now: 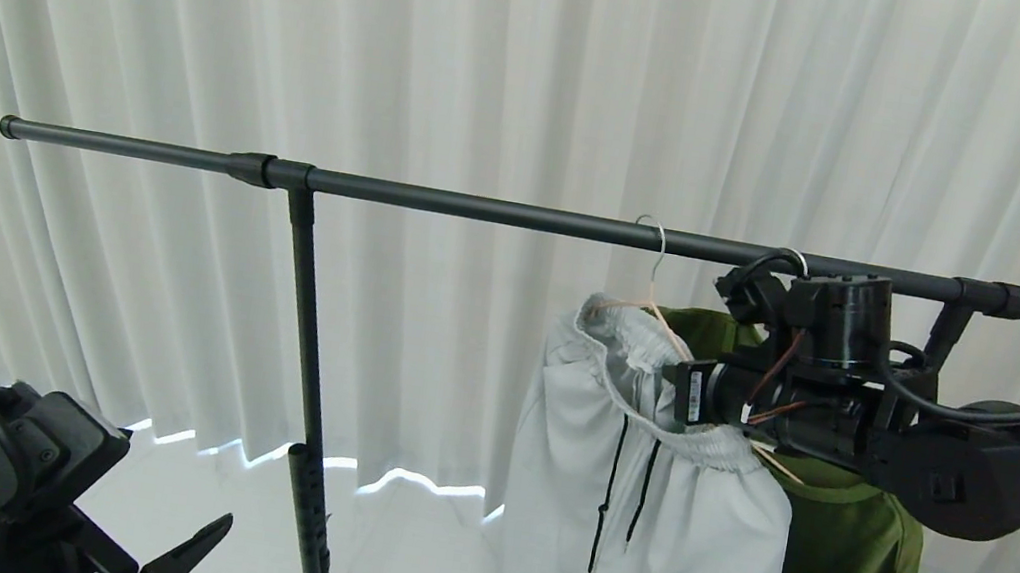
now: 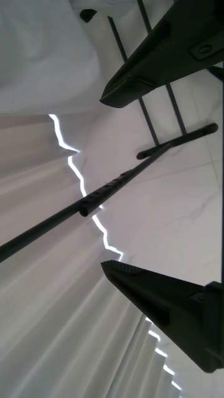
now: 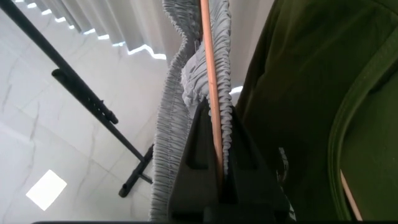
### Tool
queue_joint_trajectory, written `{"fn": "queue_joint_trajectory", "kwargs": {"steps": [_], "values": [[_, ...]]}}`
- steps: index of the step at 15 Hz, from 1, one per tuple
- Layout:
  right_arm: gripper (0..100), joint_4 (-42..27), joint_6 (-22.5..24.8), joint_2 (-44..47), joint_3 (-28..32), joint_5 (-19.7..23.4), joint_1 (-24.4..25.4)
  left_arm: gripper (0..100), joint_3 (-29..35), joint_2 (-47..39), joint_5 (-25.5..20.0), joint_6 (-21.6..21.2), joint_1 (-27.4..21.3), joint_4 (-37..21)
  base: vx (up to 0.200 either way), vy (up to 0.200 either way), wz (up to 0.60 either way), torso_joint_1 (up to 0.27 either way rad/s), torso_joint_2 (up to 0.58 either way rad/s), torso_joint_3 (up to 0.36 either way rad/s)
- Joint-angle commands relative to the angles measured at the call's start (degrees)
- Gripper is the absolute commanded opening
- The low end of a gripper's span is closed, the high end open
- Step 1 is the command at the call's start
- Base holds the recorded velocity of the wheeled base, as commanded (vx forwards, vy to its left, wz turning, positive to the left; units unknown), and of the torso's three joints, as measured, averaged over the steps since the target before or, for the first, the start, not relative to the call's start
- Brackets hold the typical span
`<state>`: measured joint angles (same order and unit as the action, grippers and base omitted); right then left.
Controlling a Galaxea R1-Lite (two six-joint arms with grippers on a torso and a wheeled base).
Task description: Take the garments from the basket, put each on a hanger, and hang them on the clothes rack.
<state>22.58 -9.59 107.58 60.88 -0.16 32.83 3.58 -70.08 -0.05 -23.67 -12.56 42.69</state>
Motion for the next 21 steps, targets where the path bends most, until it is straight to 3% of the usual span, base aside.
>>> {"fn": "queue_joint_trajectory", "kwargs": {"steps": [1,5,11,15,21], "values": [[100,0.10,0.01,0.00,-0.06,-0.90,0.04,100,-0.16,0.12,-0.04,0.03,0.08,0.02,0.000,0.000,0.00,0.000,0.00,0.000],[100,0.27,-0.25,-4.05,-1.73,-3.09,0.22,100,-0.16,0.12,0.05,0.30,0.78,0.02,0.000,0.000,0.00,0.000,0.00,0.000],[100,0.80,0.01,-22.24,-14.65,-3.36,0.48,100,0.28,0.65,0.14,0.21,5.17,0.11,0.000,0.000,0.00,0.000,0.00,0.000],[100,0.71,6.69,-33.40,-24.05,-4.24,-6.64,100,0.02,3.90,0.14,0.03,11.15,0.02,-0.050,0.000,0.00,-0.001,0.00,0.001],[100,-1.22,8.80,-43.86,-31.44,-4.94,-14.81,100,-0.33,7.68,0.14,-0.32,12.12,0.02,-0.200,0.000,0.00,0.001,0.00,0.006]]}}
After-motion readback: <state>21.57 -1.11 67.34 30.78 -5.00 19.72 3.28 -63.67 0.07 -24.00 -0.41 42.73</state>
